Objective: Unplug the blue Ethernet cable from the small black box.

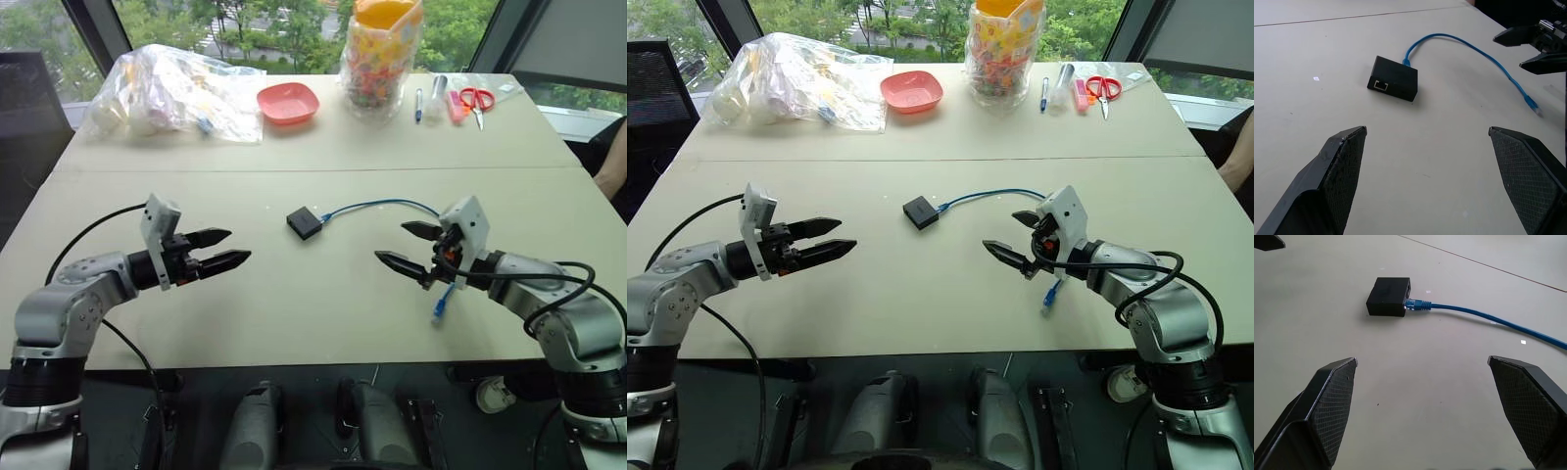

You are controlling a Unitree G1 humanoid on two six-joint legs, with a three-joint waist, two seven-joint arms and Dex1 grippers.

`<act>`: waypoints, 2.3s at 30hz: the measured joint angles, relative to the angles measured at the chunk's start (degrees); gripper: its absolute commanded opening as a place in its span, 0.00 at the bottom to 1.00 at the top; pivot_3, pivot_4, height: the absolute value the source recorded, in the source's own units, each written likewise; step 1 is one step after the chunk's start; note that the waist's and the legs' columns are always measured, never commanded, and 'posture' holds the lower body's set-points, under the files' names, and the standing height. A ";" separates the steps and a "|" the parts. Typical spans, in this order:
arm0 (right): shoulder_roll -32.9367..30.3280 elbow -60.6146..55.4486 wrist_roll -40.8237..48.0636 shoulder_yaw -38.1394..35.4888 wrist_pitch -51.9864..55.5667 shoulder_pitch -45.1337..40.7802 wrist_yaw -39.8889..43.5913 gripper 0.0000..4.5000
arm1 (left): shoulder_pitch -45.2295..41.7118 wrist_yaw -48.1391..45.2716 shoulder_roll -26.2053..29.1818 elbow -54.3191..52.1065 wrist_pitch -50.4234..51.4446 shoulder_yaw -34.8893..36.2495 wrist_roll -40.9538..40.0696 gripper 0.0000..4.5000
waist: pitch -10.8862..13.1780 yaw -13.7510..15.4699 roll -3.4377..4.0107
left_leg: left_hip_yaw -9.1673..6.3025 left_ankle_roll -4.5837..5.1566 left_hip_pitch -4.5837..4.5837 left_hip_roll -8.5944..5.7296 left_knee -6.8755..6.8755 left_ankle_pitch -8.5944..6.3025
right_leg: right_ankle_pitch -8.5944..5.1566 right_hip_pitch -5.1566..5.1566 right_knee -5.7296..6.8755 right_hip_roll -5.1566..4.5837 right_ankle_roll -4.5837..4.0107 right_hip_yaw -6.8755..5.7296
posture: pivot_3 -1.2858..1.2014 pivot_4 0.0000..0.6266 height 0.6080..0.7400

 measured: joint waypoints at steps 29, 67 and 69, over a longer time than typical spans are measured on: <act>26.57 94.15 -33.27 10.72 -38.66 -53.21 -5.17 1.00 | 8.50 7.25 0.16 -11.23 3.82 7.23 -3.12 0.92 | 0.01 -1.61 -0.02 | -0.01 -0.22 0.28 -0.19 -0.11 0.19 | 0.17 0.12 0.31 -0.01 0.11 0.09 | 0.52 0.24 1.00; 30.86 93.26 -45.50 14.41 -46.10 -52.84 18.44 0.01 | 12.38 12.12 -1.95 -14.75 2.25 7.76 -3.90 0.93 | -0.10 -3.25 -0.08 | -0.01 -0.65 1.48 0.26 -0.13 0.14 | -0.22 0.93 0.76 0.12 -0.39 0.04 | 0.52 0.24 1.00; 29.96 92.88 -47.06 15.91 -50.33 -52.83 17.47 0.01 | 9.24 11.22 -2.04 -10.88 1.66 6.80 -3.48 0.93 | -0.09 -3.21 -0.07 | 0.02 -0.63 1.40 0.24 -0.21 0.15 | -0.24 0.83 0.76 0.14 -0.43 0.04 | 0.52 0.24 1.00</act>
